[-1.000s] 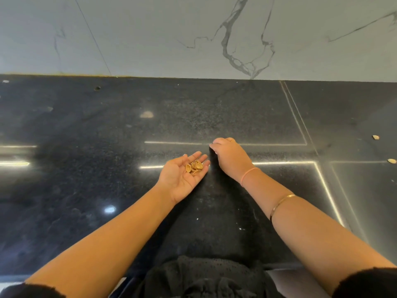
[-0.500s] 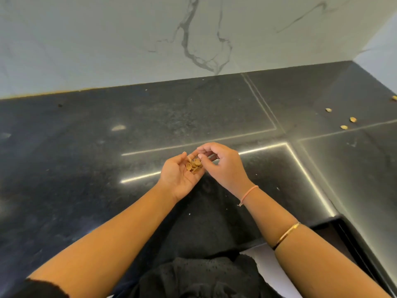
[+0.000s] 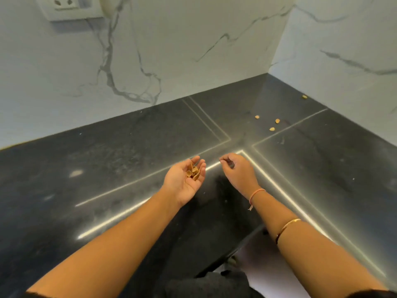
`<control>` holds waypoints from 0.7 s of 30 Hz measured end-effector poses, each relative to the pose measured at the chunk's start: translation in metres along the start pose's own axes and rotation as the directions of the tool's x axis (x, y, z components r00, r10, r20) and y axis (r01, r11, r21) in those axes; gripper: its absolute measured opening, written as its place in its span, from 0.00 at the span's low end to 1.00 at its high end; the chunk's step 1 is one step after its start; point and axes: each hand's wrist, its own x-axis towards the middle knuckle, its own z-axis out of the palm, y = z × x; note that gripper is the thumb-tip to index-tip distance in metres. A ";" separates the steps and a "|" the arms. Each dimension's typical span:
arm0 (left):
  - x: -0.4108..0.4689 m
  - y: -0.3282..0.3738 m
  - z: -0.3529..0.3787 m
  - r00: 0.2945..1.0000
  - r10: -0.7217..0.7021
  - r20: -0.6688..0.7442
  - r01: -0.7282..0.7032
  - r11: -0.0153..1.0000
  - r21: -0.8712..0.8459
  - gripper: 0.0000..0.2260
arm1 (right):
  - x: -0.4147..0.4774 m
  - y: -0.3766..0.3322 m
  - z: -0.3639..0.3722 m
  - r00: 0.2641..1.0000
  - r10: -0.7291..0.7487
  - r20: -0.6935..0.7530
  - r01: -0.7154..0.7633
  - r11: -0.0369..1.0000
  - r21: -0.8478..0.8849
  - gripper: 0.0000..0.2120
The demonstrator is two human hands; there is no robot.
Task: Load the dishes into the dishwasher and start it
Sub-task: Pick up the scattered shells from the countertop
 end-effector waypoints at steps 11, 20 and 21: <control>0.081 -0.063 0.099 0.999 -0.023 -0.030 0.025 0.998 0.064 0.12 | 0.123 0.128 -0.092 0.980 0.132 0.149 -0.080 0.945 -0.317 0.23; 0.116 -0.086 0.148 1.000 -0.010 -0.029 0.012 0.998 0.065 0.17 | 0.161 0.153 -0.106 0.978 0.040 0.204 0.093 0.796 -0.599 0.11; 0.119 -0.087 0.149 0.999 -0.010 -0.039 0.013 0.997 0.075 0.17 | 0.160 0.153 -0.106 0.980 0.024 0.196 0.101 0.791 -0.603 0.11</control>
